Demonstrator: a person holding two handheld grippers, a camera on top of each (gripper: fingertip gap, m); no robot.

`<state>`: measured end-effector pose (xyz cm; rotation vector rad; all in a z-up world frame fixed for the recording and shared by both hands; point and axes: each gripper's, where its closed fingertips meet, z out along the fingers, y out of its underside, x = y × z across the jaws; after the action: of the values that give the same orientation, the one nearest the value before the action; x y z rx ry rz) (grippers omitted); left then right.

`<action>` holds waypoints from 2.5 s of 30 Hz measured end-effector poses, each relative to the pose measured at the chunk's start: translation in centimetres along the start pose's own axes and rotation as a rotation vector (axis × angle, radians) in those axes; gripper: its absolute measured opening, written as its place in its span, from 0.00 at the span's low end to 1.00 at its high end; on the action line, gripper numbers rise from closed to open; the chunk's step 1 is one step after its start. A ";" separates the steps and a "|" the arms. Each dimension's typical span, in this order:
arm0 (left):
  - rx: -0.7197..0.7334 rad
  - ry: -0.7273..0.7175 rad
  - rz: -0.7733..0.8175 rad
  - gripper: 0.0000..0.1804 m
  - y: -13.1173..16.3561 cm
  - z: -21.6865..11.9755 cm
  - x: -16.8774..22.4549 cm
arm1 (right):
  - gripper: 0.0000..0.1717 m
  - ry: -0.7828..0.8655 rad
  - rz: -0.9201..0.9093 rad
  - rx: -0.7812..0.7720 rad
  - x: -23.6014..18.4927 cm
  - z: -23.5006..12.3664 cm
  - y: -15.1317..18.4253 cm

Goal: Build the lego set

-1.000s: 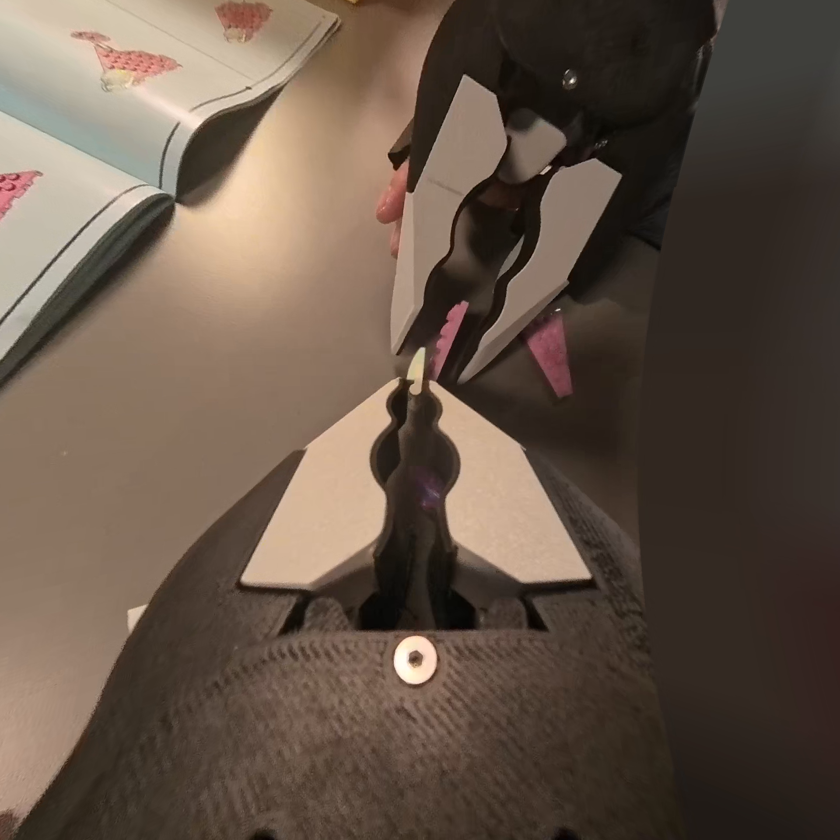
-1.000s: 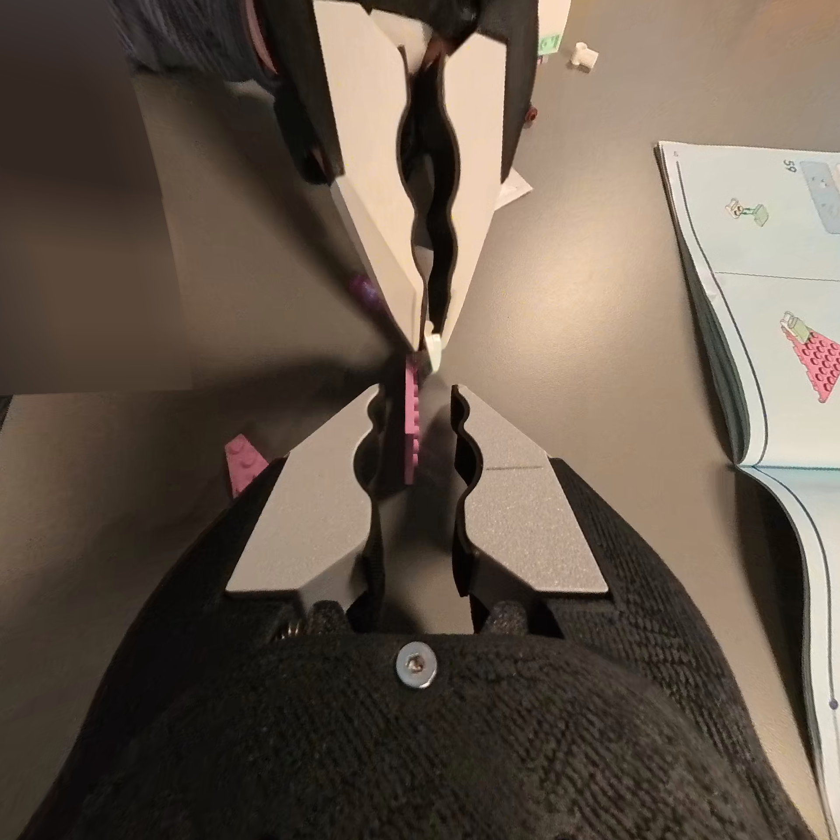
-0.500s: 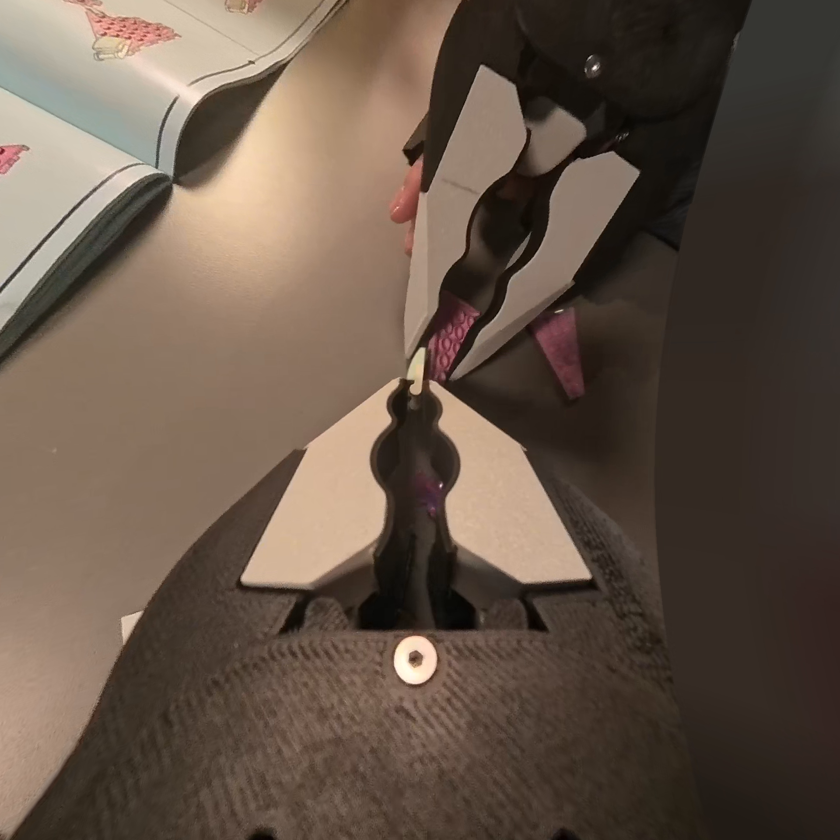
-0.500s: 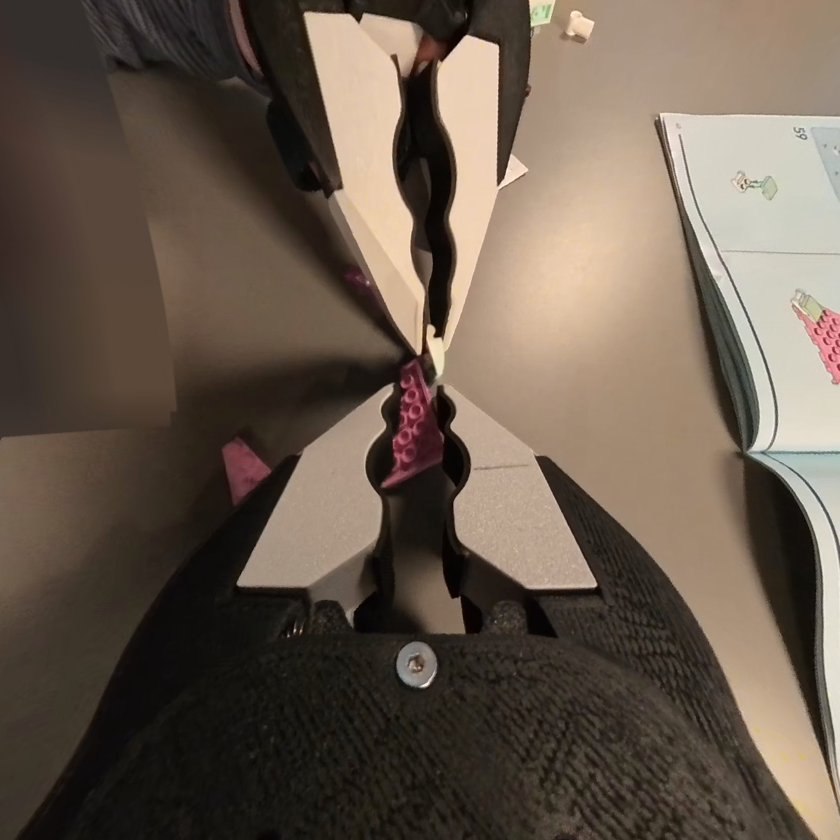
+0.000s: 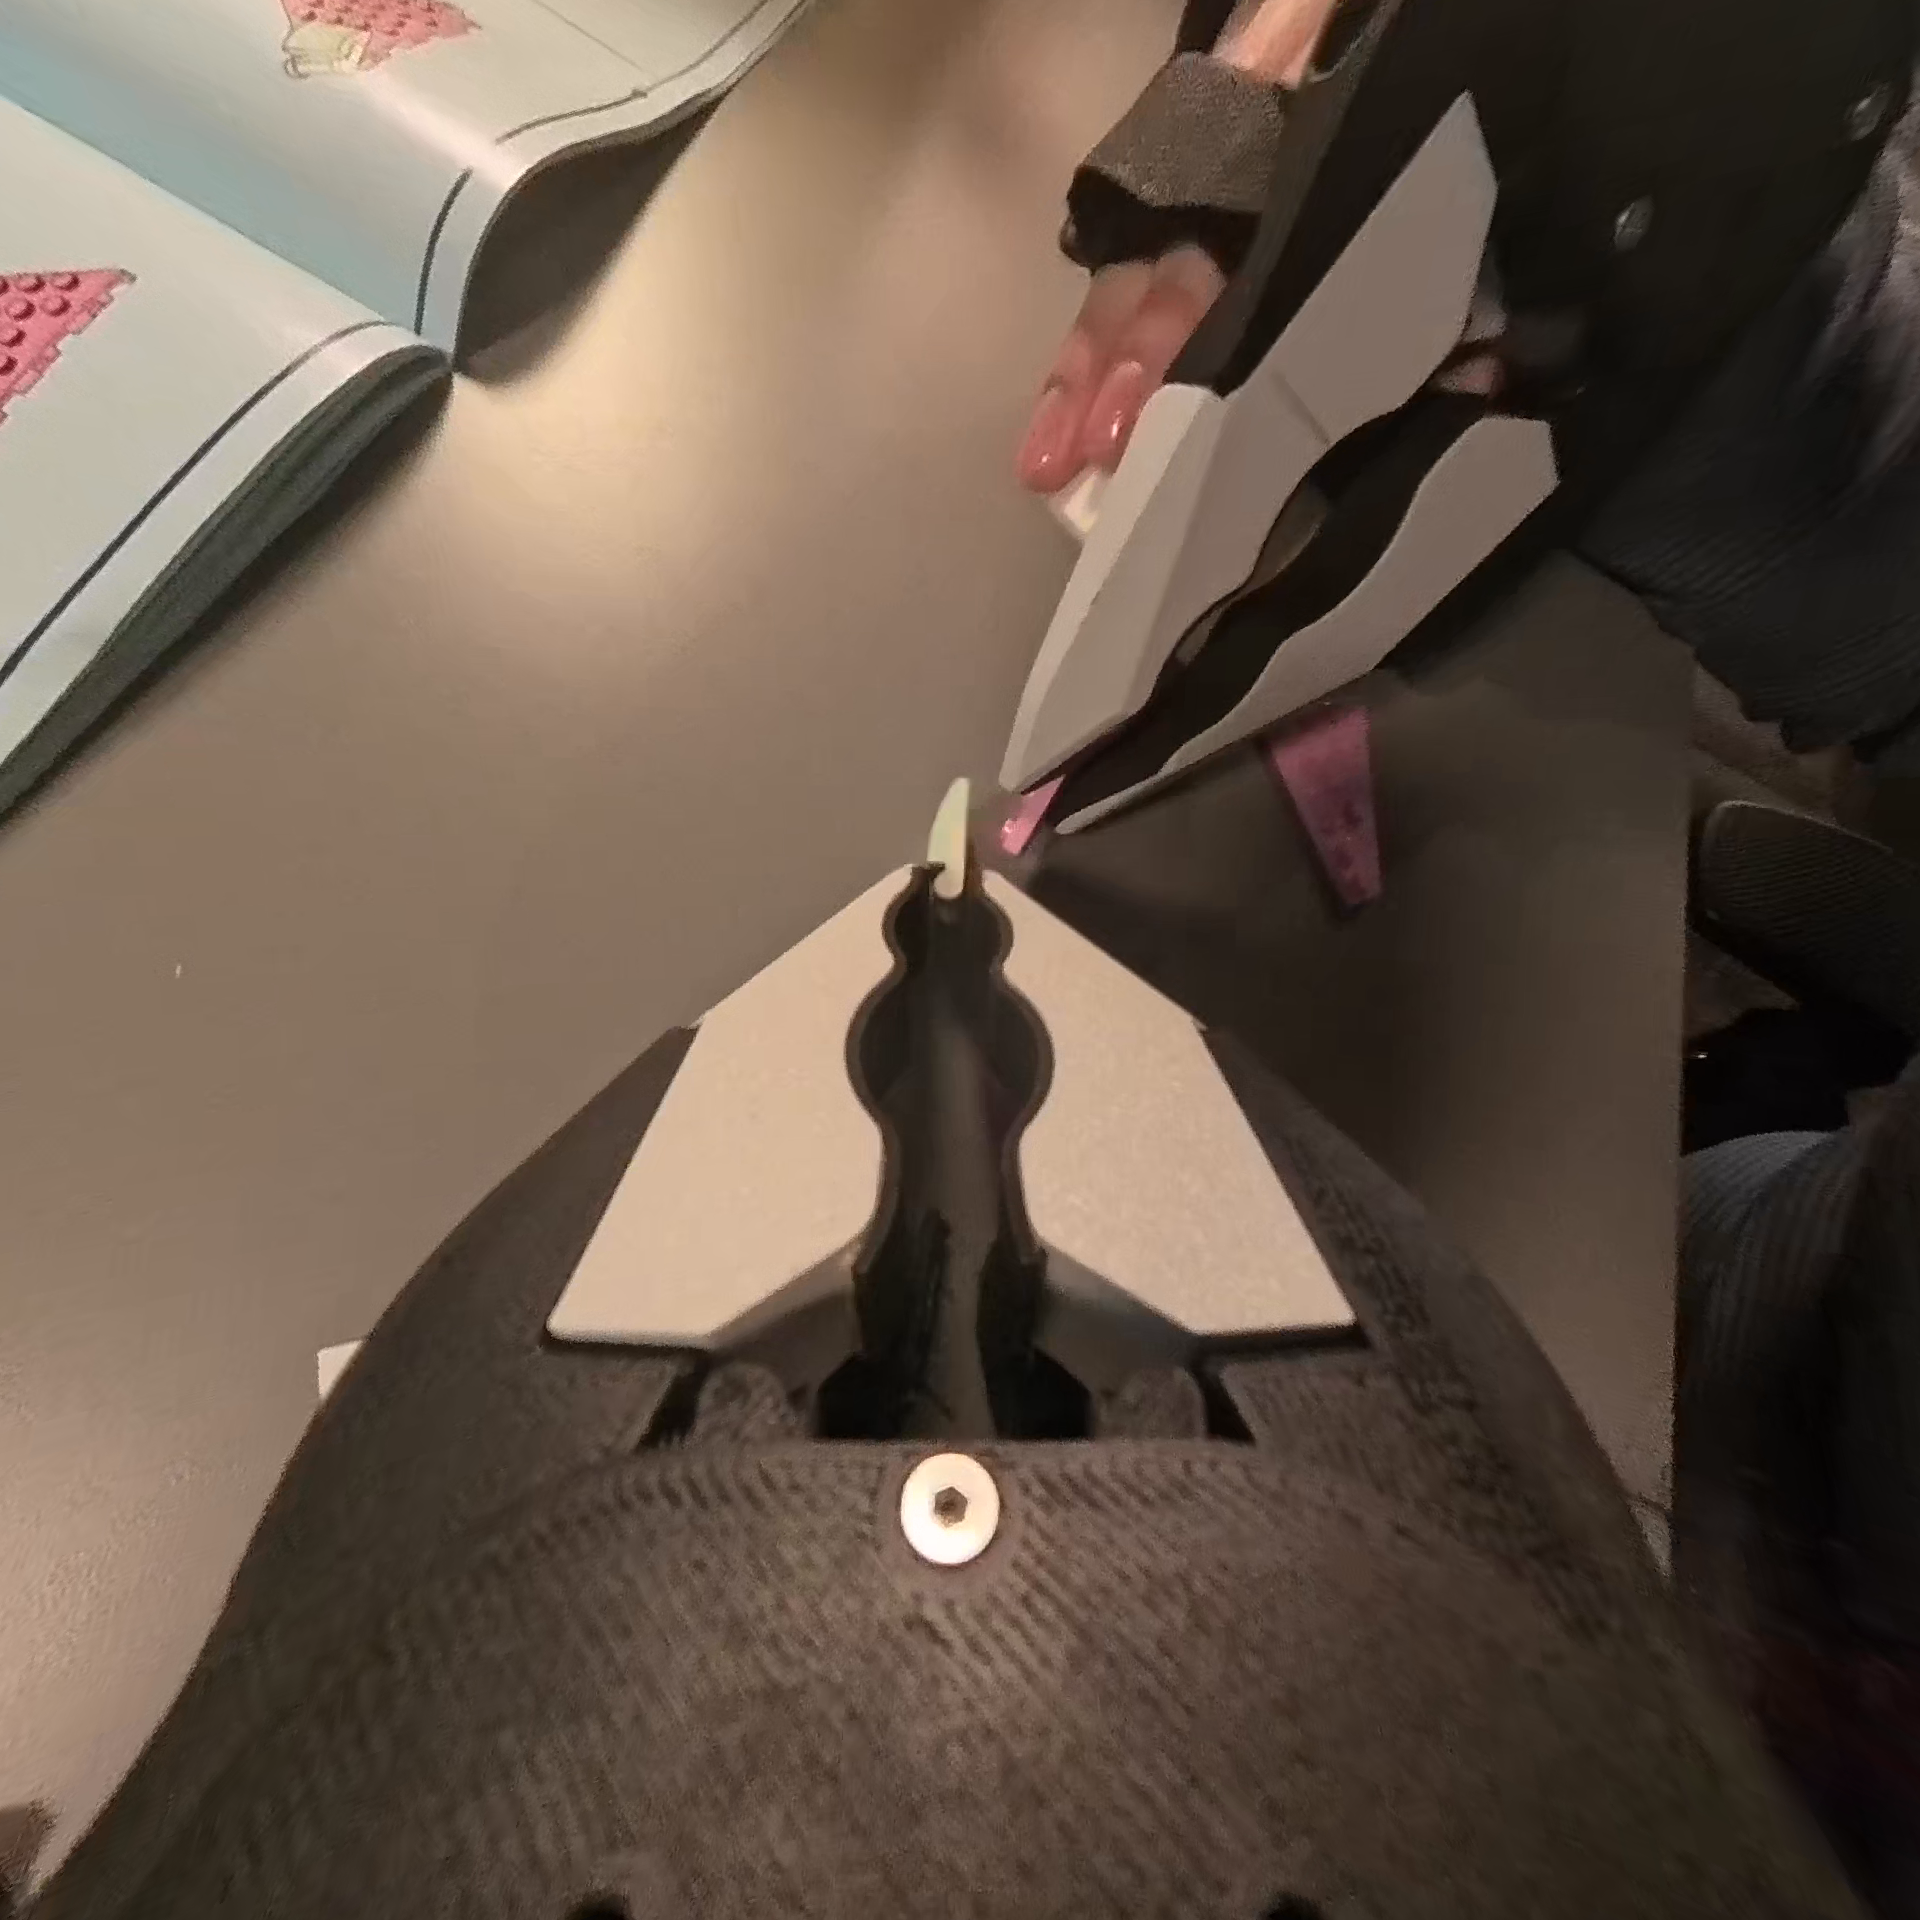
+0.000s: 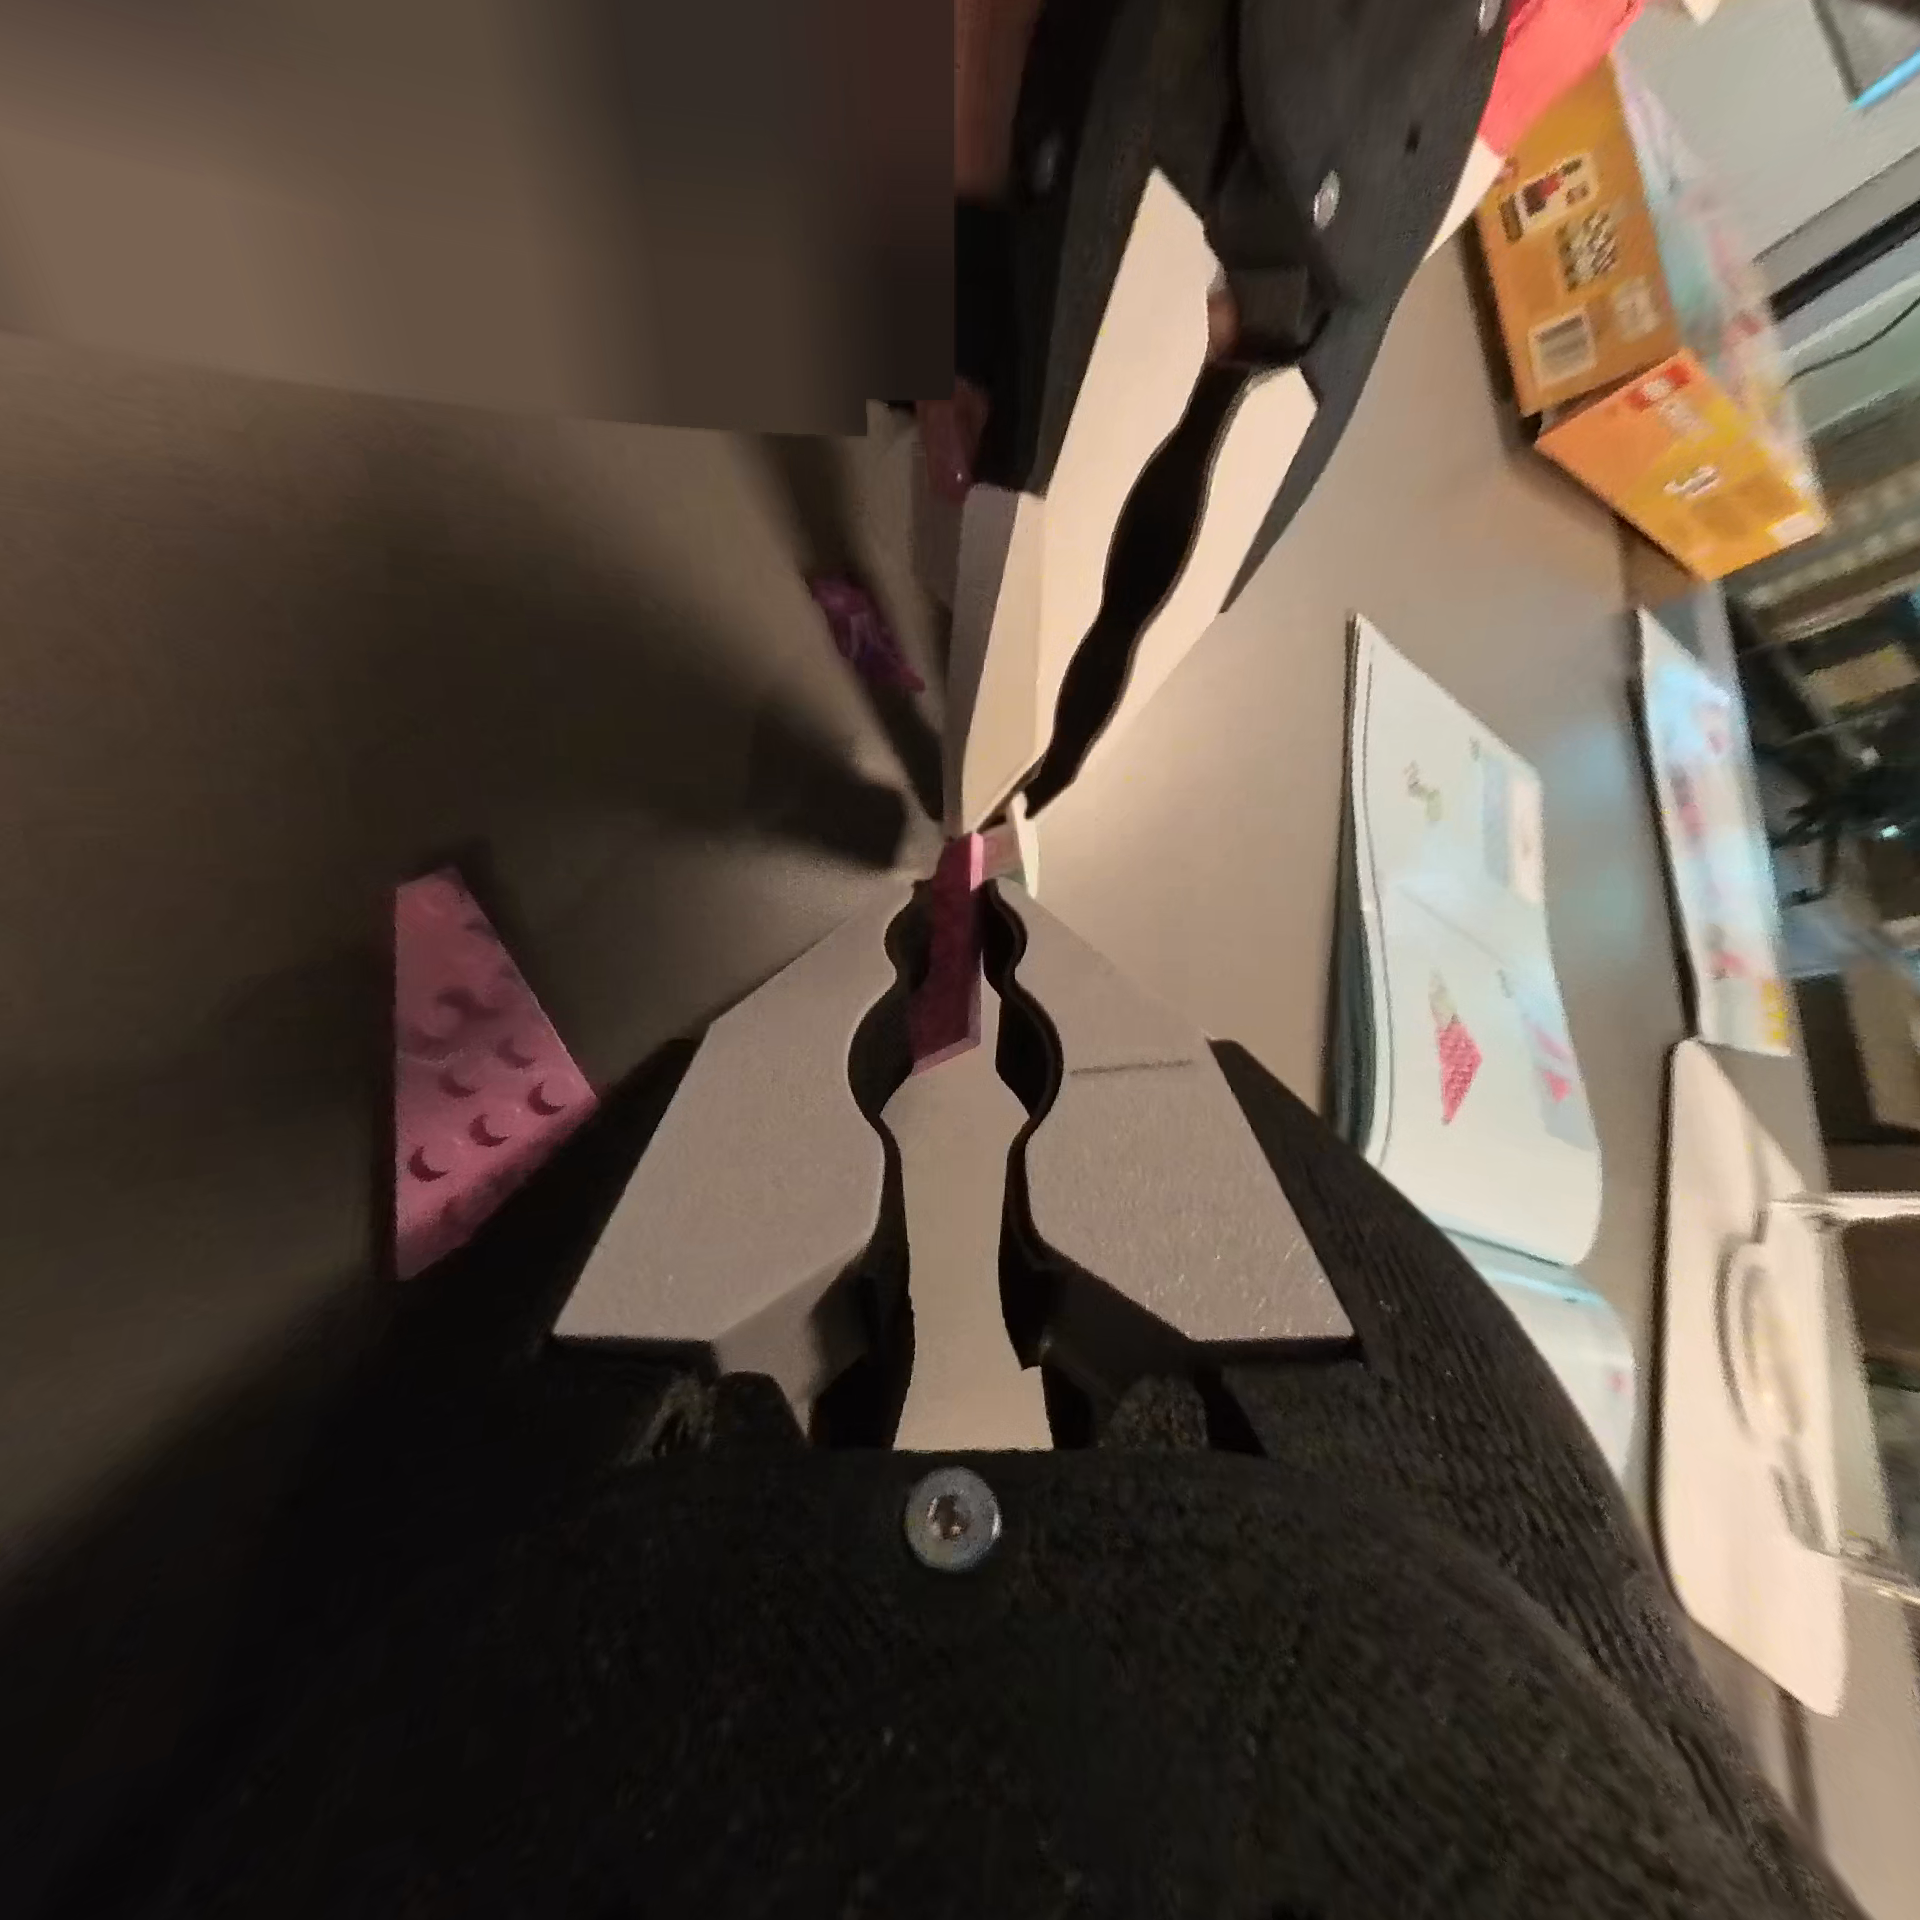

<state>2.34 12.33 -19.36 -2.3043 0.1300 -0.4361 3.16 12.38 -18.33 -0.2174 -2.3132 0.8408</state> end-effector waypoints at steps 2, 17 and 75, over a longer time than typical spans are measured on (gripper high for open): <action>-0.001 -0.004 0.013 0.04 0.0 0.0 0.1 | 0.05 0.012 -0.025 -0.006 0.1 0.0 0.1; 0.146 -0.020 0.232 0.21 -2.3 -2.6 2.4 | 0.05 0.061 -0.035 0.137 0.8 -1.3 -2.6; -0.008 -0.013 0.165 0.06 0.4 -0.2 0.5 | 0.02 -0.207 0.553 0.001 -0.4 -1.0 1.1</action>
<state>2.77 11.84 -19.40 -2.2825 0.3140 -0.3369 4.05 13.66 -18.64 -0.8313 -2.4782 1.1753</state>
